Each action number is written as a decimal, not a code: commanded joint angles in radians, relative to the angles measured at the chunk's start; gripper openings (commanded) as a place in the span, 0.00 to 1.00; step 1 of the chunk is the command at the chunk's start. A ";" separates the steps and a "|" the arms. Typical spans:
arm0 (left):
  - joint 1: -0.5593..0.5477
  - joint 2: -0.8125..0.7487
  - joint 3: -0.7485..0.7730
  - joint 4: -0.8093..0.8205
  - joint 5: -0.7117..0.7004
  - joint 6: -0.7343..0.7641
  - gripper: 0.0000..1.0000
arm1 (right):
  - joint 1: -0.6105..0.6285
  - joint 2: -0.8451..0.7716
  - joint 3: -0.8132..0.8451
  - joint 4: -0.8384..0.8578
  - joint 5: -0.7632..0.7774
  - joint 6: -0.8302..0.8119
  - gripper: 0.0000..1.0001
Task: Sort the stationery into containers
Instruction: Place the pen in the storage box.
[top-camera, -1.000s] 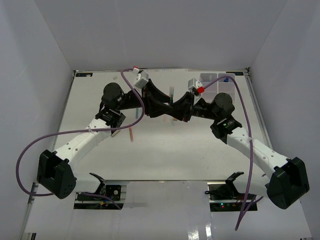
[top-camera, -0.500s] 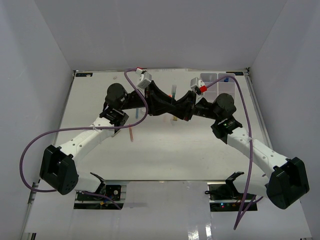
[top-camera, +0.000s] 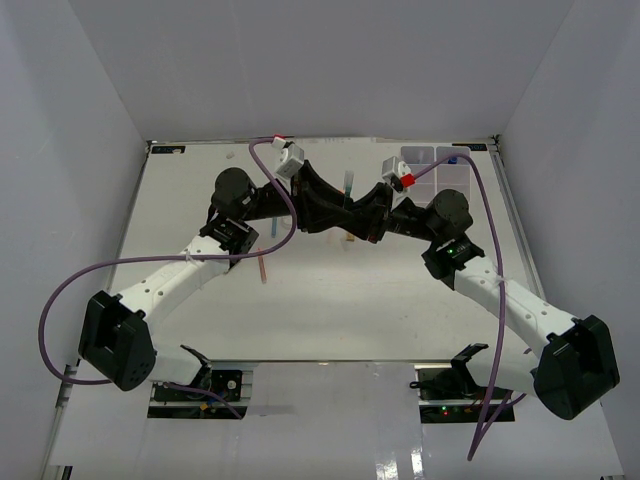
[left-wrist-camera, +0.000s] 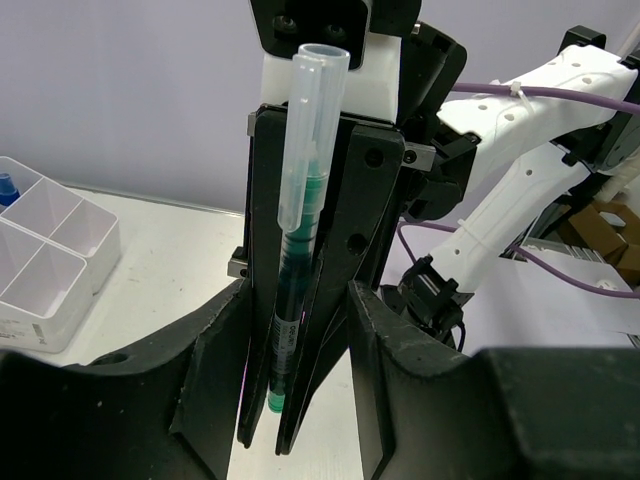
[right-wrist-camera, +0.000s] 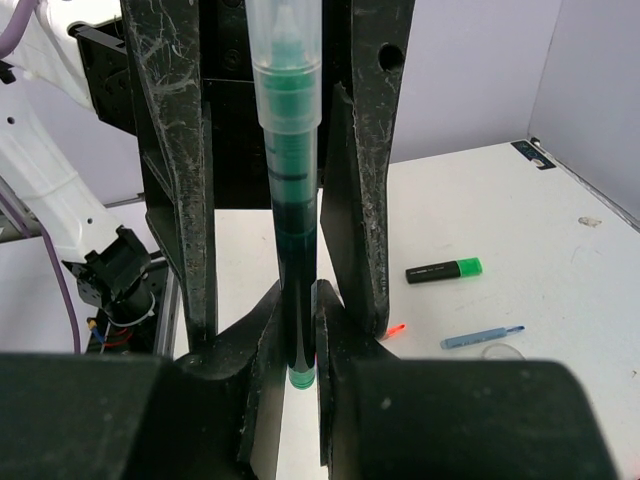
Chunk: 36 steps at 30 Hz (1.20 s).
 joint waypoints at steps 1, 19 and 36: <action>-0.017 -0.054 0.020 0.053 -0.033 -0.003 0.52 | 0.012 -0.008 -0.016 -0.014 0.003 -0.022 0.08; -0.011 -0.114 0.038 0.004 -0.056 0.079 0.57 | 0.013 -0.018 -0.033 -0.021 0.011 -0.032 0.08; 0.002 -0.062 0.027 0.033 -0.028 0.030 0.50 | 0.013 -0.018 -0.016 -0.021 0.006 -0.033 0.08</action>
